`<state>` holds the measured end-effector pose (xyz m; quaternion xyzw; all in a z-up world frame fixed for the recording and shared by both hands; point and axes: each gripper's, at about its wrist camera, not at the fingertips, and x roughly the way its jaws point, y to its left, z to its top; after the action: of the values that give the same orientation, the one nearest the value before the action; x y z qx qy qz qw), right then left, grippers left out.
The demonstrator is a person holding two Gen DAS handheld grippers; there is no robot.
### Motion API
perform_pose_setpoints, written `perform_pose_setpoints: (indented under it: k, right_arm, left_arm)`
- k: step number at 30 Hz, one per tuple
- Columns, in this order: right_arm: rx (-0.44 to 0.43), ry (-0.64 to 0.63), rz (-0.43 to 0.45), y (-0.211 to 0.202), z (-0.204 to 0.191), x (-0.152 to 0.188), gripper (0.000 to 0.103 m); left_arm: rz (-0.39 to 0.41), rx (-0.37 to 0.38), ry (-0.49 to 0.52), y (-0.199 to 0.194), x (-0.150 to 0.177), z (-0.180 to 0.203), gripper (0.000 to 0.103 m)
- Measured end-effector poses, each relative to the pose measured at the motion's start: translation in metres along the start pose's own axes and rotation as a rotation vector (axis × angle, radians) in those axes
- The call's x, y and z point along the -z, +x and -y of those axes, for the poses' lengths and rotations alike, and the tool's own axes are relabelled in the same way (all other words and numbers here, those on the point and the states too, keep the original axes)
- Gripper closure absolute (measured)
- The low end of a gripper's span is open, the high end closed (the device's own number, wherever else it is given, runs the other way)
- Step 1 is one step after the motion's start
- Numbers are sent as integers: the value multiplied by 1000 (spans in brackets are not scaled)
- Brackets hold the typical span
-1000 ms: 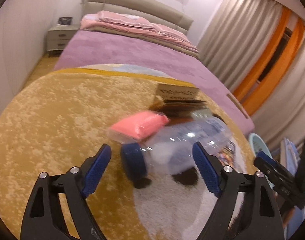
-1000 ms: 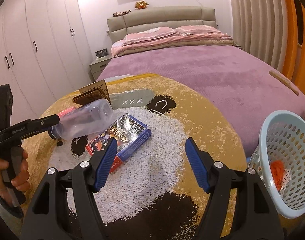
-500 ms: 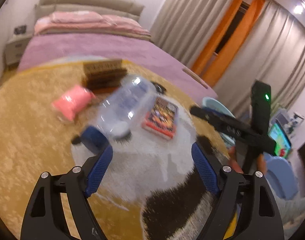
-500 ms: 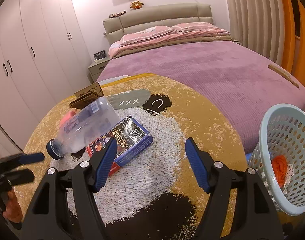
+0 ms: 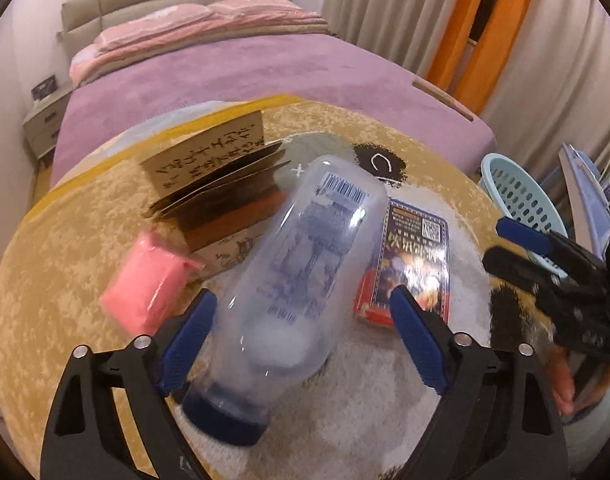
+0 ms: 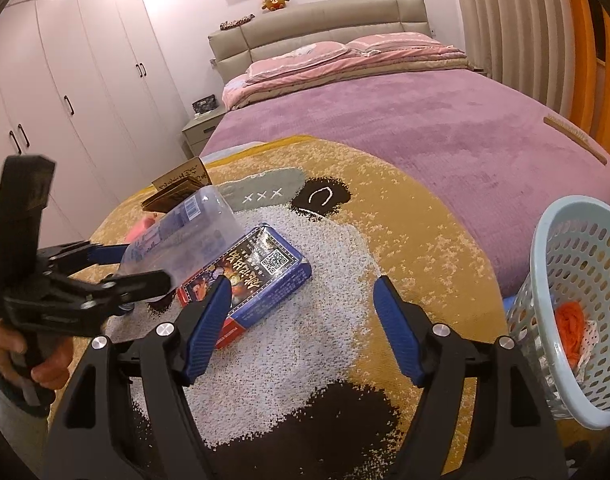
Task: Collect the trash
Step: 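Grasp the clear plastic bottle with blue cap using the left tool, then grasp the red-and-blue card box with the right tool and lift it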
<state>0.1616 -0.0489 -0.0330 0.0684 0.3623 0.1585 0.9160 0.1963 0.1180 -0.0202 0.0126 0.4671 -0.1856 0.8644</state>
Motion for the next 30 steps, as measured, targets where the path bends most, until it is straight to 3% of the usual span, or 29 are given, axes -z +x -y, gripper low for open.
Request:
perform_pose_setpoints:
  k: [7,15,17,22,27,30]
  right_arm:
    - [-3,-7,-7,1,-2,0,32]
    - [-40,-8,-60,0,-7,2,32]
    - [-101,9,-108,4,-12,5,32]
    - [-110,14,-209,28,-27,9,32]
    - [-69,-23,-229,49,-46,-5,31]
    - [-39,-51,-240,59,-57,-12,22]
  left_arm:
    - [-6,-20,-3,1,7,7,41]
    - [62,-8,-130,-31,46,-4,43]
    - [85,-4,-153,-42,58,-8,43]
    - [120,-15,-231,-61,81,-23,43]
    - [155,-37,-280,-78,97,-37,43]
    - [173,-38,-313,-86,105,-46,43]
